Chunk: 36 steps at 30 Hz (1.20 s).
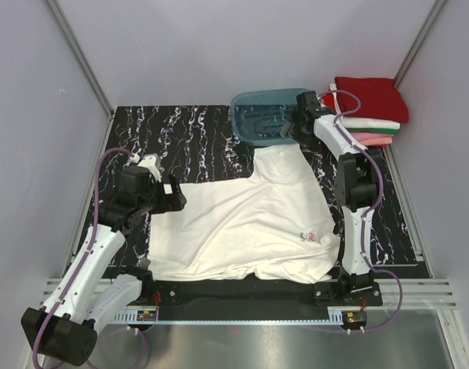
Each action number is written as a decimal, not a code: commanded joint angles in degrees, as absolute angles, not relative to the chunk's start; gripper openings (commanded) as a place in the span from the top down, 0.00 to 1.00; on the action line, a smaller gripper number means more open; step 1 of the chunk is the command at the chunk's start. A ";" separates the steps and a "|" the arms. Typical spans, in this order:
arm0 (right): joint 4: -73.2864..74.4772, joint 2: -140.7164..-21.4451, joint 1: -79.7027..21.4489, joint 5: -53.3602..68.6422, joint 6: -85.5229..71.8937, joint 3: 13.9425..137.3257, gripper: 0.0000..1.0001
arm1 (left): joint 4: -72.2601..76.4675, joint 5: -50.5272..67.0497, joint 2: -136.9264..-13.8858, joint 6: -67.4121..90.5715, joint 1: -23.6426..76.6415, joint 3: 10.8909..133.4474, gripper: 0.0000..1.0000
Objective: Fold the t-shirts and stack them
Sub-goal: Flatten the tshirt out
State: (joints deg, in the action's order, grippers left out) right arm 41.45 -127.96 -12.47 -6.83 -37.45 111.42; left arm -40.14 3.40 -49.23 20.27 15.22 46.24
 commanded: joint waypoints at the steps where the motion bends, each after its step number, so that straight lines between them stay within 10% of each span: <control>1: 42.51 -128.31 -10.81 -7.21 -38.77 116.35 0.08 | -37.44 5.27 -49.13 19.16 15.03 45.97 0.01; 10: 48.50 -142.19 -10.90 -3.96 -39.11 133.14 0.20 | -37.35 5.71 -49.13 19.25 15.03 45.79 0.01; 16: 49.76 -147.57 -12.30 -0.26 -38.68 141.86 0.84 | -37.18 5.80 -49.13 19.16 15.03 45.79 0.01; 20: 44.57 -146.25 -16.25 3.07 -34.64 141.67 1.00 | -37.18 5.98 -49.31 19.25 15.03 45.79 0.01; 33: 17.37 -157.84 -36.20 14.24 -41.28 154.06 0.97 | -37.35 4.13 -48.25 19.60 15.03 45.53 0.01; 36: 9.27 -161.89 -39.28 11.53 -46.91 158.11 0.15 | -37.79 3.08 -47.99 19.69 15.03 45.70 0.01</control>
